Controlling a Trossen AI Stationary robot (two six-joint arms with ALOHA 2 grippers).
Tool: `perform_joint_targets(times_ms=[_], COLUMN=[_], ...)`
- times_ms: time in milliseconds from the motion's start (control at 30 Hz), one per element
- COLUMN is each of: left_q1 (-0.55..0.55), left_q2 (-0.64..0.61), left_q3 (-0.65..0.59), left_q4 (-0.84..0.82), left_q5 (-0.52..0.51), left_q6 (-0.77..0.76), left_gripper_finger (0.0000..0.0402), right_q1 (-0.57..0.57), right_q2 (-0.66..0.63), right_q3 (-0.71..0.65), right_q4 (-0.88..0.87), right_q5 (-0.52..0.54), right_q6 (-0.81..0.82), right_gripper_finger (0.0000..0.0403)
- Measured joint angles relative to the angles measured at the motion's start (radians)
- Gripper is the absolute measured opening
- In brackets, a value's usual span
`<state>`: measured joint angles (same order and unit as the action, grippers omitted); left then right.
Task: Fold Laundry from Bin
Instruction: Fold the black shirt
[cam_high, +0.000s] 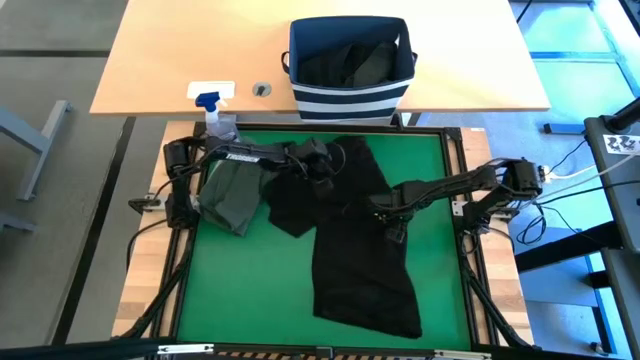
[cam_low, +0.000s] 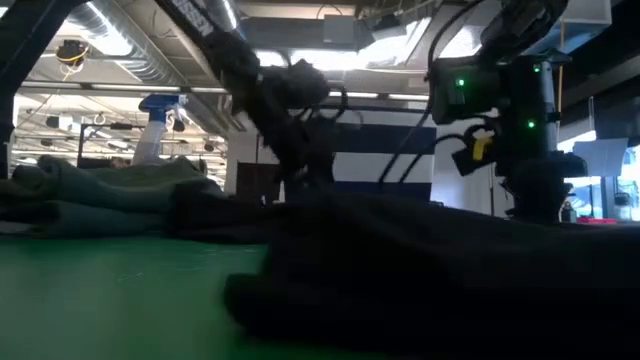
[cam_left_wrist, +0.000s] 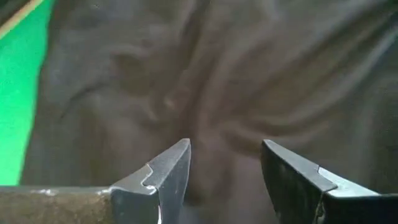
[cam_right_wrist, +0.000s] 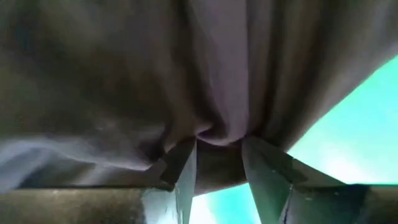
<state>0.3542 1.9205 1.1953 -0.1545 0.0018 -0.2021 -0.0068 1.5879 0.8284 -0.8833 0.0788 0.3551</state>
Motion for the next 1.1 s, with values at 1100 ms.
perform_joint_targets(times_ms=[1100], left_q1=[-0.194], left_q2=[-0.172], left_q3=[-0.106], left_q4=[-0.568], left_q5=[0.015], left_q6=[-0.343], left_gripper_finger=[0.0191], right_q1=[-0.056], right_q2=[-0.209], right_q3=[0.026], right_q4=[0.230], right_q5=[-0.052], right_q6=[-0.101], right_gripper_finger=[0.0130])
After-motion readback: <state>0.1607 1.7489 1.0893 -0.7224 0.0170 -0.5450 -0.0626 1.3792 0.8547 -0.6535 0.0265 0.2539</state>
